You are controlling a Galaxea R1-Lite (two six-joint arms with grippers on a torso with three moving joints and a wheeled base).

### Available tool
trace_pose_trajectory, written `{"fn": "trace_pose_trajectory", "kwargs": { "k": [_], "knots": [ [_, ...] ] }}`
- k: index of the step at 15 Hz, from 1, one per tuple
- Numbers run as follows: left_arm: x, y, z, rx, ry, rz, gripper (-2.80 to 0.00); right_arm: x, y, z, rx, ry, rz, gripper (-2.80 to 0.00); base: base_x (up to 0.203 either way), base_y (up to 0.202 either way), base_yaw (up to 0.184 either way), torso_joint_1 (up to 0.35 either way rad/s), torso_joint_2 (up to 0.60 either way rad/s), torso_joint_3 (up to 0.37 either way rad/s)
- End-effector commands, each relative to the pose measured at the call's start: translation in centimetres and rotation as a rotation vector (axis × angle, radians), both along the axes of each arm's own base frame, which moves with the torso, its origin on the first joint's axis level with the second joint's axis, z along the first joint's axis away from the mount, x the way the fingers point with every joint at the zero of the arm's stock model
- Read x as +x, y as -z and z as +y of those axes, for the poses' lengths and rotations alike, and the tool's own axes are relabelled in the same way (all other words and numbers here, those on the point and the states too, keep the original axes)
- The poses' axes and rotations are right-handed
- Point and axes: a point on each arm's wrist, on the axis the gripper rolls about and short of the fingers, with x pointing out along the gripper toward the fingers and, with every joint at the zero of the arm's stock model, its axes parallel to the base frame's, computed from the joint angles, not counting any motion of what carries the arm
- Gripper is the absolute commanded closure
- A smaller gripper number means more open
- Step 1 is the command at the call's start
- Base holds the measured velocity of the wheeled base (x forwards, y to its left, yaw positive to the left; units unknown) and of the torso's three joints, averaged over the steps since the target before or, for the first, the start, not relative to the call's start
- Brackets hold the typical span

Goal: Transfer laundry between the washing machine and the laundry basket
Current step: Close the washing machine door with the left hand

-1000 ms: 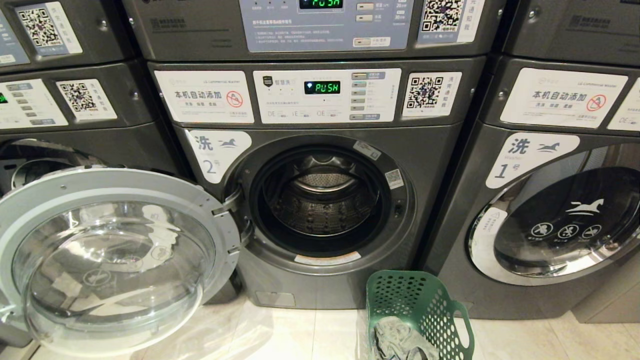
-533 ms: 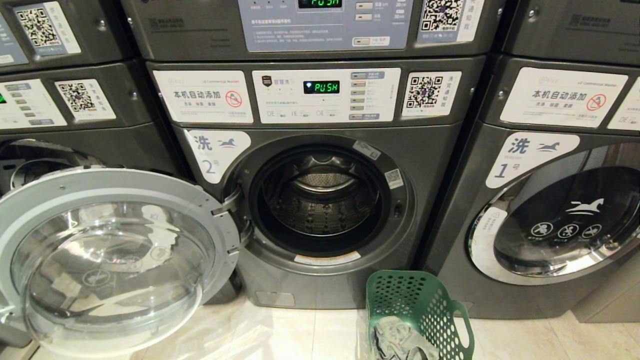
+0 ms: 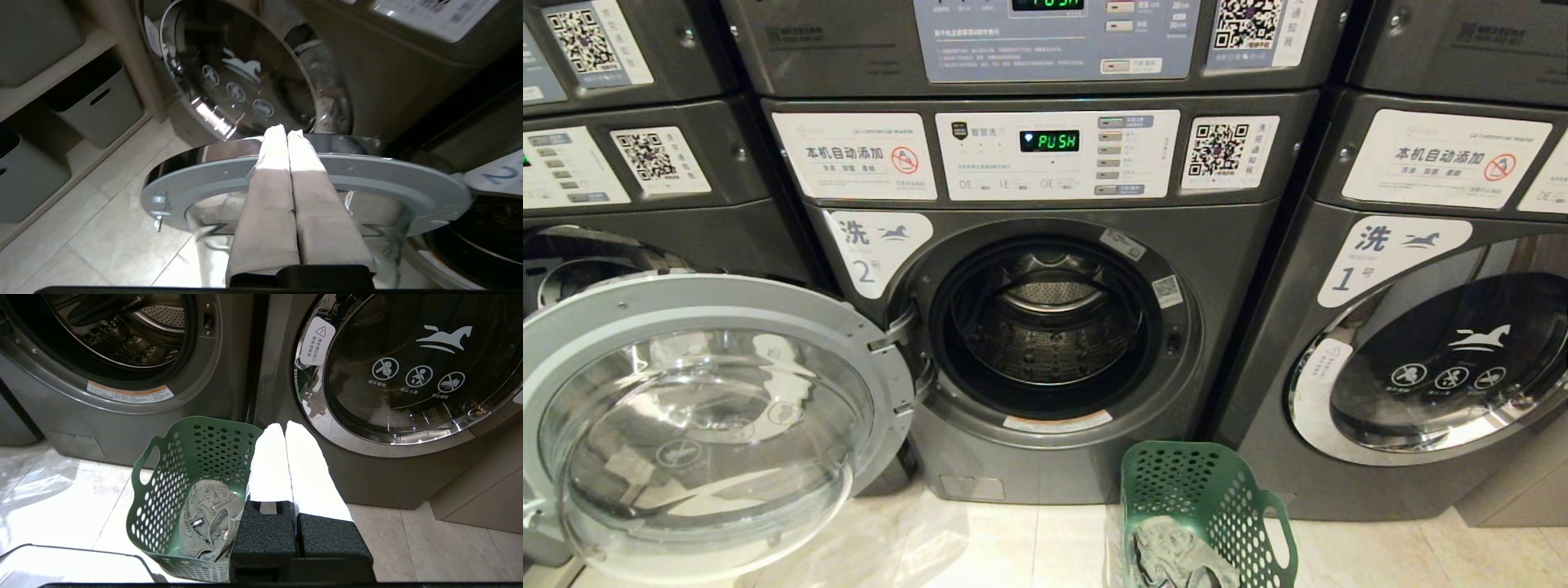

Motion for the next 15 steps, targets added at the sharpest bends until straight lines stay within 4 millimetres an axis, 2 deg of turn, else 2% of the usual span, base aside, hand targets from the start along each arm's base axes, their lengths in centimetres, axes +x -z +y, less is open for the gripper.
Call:
{"fn": "trace_pose_trajectory", "kwargs": {
  "k": [1,3,7,12,15],
  "knots": [
    [2.6,2.8,2.9,-0.052,-0.02,0.097,0.0,0.0,0.0,0.0,-0.001,-0.001,0.002,0.0,0.0,0.0,0.0,0.0,0.0,0.0],
    [3.8,3.3,3.1,-0.046,-0.067,0.137,0.0,0.0,0.0,0.0,-0.002,-0.001,0.001,0.0,0.0,0.0,0.0,0.0,0.0,0.0],
    [6.9,3.8,4.3,-0.05,-0.053,0.156,0.0,0.0,0.0,0.0,-0.002,-0.001,0.001,0.0,0.0,0.0,0.0,0.0,0.0,0.0],
    [9.3,3.8,6.7,-0.036,-0.063,0.117,0.0,0.0,0.0,0.0,-0.001,-0.001,0.002,0.0,0.0,0.0,0.0,0.0,0.0,0.0],
    [9.6,3.1,6.8,-0.03,-0.059,0.088,0.0,0.0,0.0,0.0,-0.002,-0.001,0.001,0.0,0.0,0.0,0.0,0.0,0.0,0.0]
  ]
}}
